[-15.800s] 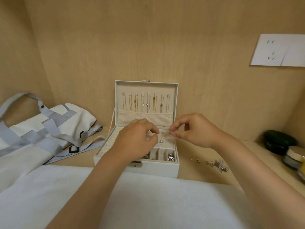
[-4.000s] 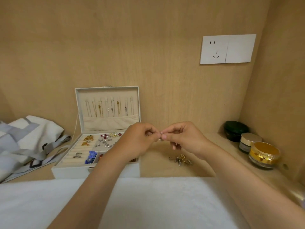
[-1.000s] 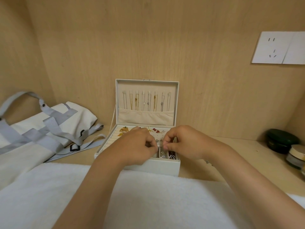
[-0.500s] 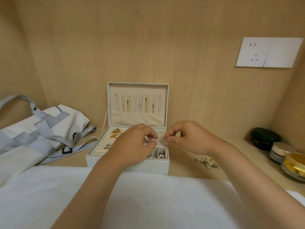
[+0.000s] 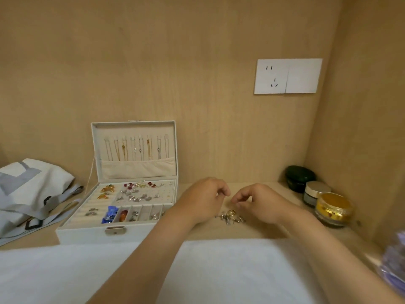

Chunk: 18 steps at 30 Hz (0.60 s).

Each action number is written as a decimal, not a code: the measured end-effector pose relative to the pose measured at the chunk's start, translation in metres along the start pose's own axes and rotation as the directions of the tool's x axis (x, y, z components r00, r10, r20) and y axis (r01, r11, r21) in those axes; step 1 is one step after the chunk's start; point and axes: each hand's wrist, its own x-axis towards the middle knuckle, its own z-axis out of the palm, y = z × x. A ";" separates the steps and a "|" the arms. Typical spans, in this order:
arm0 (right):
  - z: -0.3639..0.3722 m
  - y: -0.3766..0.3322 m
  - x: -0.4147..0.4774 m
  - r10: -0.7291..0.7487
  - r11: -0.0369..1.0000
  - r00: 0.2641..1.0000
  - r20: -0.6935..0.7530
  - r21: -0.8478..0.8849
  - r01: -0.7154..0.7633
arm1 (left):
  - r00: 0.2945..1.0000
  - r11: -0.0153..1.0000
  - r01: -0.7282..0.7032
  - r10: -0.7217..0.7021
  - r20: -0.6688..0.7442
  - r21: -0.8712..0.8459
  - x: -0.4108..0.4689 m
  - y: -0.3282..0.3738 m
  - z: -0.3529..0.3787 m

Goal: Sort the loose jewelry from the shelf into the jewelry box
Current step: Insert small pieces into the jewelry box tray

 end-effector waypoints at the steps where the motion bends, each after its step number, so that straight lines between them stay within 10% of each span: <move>1: 0.003 0.005 0.001 0.003 1.000 1.000 0.021 0.004 -0.004 | 1.000 1.000 0.007 -0.007 0.011 0.019 0.003 -0.001 0.007; 18: 0.016 0.019 0.017 0.009 0.999 0.999 0.037 -0.036 -0.007 | 0.994 0.994 0.108 -0.108 0.020 0.024 0.005 -0.025 0.039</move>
